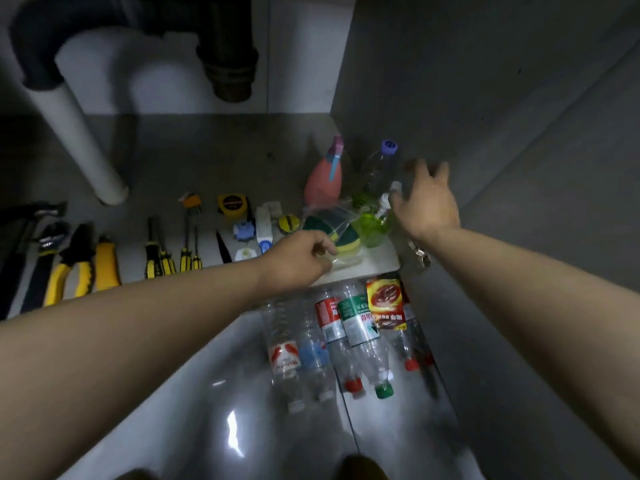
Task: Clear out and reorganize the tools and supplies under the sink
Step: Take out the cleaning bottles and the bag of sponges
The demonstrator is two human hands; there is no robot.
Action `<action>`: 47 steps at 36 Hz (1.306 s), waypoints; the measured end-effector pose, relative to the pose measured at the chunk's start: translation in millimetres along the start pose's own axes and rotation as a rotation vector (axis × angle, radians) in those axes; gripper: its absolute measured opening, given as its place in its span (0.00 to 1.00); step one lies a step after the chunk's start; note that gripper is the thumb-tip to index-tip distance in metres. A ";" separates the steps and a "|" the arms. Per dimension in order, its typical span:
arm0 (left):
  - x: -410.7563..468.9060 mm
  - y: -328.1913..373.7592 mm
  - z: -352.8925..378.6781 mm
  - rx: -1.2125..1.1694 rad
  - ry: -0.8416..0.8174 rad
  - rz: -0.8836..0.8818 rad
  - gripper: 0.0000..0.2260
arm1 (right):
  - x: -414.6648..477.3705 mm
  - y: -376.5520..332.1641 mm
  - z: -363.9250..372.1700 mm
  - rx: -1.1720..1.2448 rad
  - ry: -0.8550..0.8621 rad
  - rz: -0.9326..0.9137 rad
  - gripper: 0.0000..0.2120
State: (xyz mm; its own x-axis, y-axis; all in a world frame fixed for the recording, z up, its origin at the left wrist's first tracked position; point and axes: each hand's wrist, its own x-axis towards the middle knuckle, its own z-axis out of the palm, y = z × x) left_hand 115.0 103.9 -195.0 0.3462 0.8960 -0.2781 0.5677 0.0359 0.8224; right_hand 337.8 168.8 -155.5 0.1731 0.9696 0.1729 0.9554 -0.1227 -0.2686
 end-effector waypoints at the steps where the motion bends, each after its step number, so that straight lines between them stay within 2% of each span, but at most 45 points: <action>1: 4.8 3.6 1.0 -0.048 0.023 -0.022 0.07 | 9.0 0.7 0.1 -0.008 -0.037 0.024 0.22; 3: 11.3 7.2 3.7 -0.141 0.058 -0.058 0.08 | 22.7 2.9 3.6 -0.015 -0.097 0.060 0.22; 6: 17.1 6.2 5.1 -0.246 0.077 -0.067 0.10 | 35.1 6.8 11.4 -0.055 -0.146 0.077 0.15; 13: 24.3 -5.0 1.2 -0.345 0.164 -0.044 0.07 | 39.6 5.5 14.9 -0.026 -0.109 0.051 0.07; 22: 29.5 13.5 -3.5 -0.324 0.024 0.016 0.08 | 28.2 -11.2 -34.4 -0.045 0.017 -0.113 0.05; 27: 31.8 20.5 -6.4 -0.280 0.011 0.055 0.25 | 15.9 -36.8 -75.4 0.037 -0.013 -0.120 0.06; 32: 27.9 30.7 -14.2 -0.245 0.135 0.138 0.44 | 0.4 -67.2 -97.8 0.221 -0.110 -0.112 0.05; 37: 20.4 27.8 -23.9 -0.314 0.137 0.180 0.52 | -7.0 -95.2 -99.7 0.311 -0.243 -0.143 0.03; 39: 15.5 21.7 -26.2 -0.311 0.143 0.181 0.50 | -9.2 -104.2 -97.0 0.339 -0.324 -0.182 0.03; 44: 9.4 3.4 -37.8 -0.244 0.192 0.181 0.31 | -5.5 -121.7 -80.3 0.507 -0.497 -0.151 0.04; 47: 11.1 -8.6 -44.3 -0.253 0.202 0.135 0.26 | 8.7 -128.4 -66.0 0.520 -0.513 -0.122 0.06</action>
State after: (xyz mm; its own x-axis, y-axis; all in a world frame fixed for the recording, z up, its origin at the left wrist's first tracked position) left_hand 80.9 133.1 -183.2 0.2365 0.9687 -0.0757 0.3154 -0.0029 0.9489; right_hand 232.5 179.0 -57.0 -0.1827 0.9625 -0.2003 0.7021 -0.0148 -0.7119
